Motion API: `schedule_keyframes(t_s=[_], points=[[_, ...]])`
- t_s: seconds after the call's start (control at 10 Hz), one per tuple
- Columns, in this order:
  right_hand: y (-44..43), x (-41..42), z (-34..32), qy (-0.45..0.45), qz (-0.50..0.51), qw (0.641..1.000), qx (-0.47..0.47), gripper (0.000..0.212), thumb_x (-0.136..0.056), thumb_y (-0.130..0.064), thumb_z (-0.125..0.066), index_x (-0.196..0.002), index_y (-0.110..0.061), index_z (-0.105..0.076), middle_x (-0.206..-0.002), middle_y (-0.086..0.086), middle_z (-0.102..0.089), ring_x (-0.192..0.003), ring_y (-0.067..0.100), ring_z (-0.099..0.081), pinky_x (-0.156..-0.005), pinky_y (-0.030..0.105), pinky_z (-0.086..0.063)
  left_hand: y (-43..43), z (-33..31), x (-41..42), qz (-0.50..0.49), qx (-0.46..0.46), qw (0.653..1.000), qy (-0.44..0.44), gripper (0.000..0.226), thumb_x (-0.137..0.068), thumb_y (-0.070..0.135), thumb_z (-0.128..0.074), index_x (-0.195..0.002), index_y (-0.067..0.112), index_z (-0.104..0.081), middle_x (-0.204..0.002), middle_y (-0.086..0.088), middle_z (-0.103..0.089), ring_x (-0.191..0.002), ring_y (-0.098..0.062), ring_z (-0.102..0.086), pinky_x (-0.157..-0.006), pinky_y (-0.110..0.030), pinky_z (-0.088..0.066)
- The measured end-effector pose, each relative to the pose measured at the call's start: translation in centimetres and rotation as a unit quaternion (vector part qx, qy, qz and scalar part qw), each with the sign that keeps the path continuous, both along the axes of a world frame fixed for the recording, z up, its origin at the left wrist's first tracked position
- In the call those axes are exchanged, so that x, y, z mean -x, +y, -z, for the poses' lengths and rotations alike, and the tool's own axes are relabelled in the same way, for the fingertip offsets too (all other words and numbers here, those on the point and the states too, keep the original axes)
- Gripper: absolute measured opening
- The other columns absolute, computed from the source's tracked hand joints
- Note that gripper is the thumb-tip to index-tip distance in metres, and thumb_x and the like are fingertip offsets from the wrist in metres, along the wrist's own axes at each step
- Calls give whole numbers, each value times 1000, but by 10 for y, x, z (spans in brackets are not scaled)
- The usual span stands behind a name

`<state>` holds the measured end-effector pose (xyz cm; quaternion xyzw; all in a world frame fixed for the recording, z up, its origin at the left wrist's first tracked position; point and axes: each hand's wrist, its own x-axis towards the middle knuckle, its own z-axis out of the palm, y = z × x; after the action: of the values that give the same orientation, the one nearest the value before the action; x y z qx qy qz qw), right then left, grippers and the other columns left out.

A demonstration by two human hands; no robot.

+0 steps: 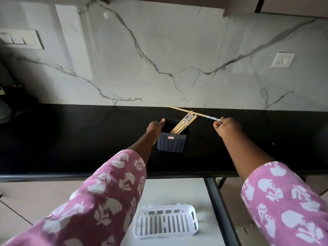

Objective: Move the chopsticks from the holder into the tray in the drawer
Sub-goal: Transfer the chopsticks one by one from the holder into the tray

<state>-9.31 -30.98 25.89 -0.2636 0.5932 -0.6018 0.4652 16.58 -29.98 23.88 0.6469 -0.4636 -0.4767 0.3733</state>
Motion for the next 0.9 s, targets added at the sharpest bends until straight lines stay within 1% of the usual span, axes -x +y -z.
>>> schedule_keyframes(t_s=[0.1,0.2,0.3,0.4,0.5,0.6,0.7,0.8,0.9], points=[[17,-25,-12,-219,109,969,-35,30,-100,-5,-30,-92,-6,-59,-71,4,-49,-58,14,-50,-83,24,-51,-9,-13,10,-23,52,997,48,41,-94,48,-46,-98,8,-56,-103,-10,-60,-99,-22,-56,-89,-35,-42],[32,-45,-8,-251,82,961,-88,32,-99,-6,-40,-69,-7,-51,-68,6,-49,-55,14,-49,-51,25,-49,0,-26,17,-45,97,985,134,30,-96,40,-48,-95,13,-60,-88,-3,-61,-84,-14,-56,-79,-30,-42],[58,-65,-1,-299,59,948,-98,32,-99,-5,-42,-67,-4,-48,-66,7,-48,-47,17,-53,-65,21,-56,11,-31,23,-59,131,954,263,20,-99,23,-48,-104,9,-61,-81,2,-59,-76,-8,-57,-73,-25,-48],[72,-76,9,-336,50,935,-99,27,-96,-1,-45,-70,1,-49,-69,10,-48,-58,17,-49,-103,27,-45,23,-38,26,-54,145,930,334,15,-100,10,-42,-107,10,-56,-86,-1,-63,-81,-11,-63,-82,-30,-51],[75,-79,19,-279,18,950,-139,16,-96,-4,-47,-103,4,-59,-72,11,-52,-63,17,-51,-96,28,-49,27,-39,24,-49,157,933,319,16,-100,6,-40,-100,11,-56,-89,-2,-66,-83,-9,-65,-81,-29,-53],[73,-84,22,-136,16,973,-186,26,-98,-12,-47,-117,2,-58,-90,12,-63,-82,16,-64,-79,29,-55,28,-38,22,-49,164,944,283,17,-100,6,-41,-98,11,-57,-91,-3,-67,-84,-10,-65,-80,-28,-54],[70,-89,24,248,-12,952,-180,37,-85,-21,-68,-111,4,-62,-110,19,-67,-101,31,-65,-84,35,-54,33,-33,22,-40,171,955,240,24,-100,5,-40,-87,16,-56,-87,-1,-66,-82,-10,-65,-74,-25,-53],[73,-102,21,402,-89,906,-95,34,-85,-23,-68,-107,3,-67,-111,19,-69,-104,32,-65,-76,30,-47,36,-24,23,-13,170,962,212,23,-100,3,-40,-88,14,-56,-85,-2,-66,-79,-11,-65,-59,-16,-54],[75,-115,18,453,-170,875,8,28,-85,-20,-67,-106,-2,-71,-108,15,-71,-103,28,-65,-81,28,-48,40,-16,23,-3,161,963,215,18,-99,1,-39,-99,5,-56,-85,-4,-65,-76,-9,-64,-53,-14,-53]])
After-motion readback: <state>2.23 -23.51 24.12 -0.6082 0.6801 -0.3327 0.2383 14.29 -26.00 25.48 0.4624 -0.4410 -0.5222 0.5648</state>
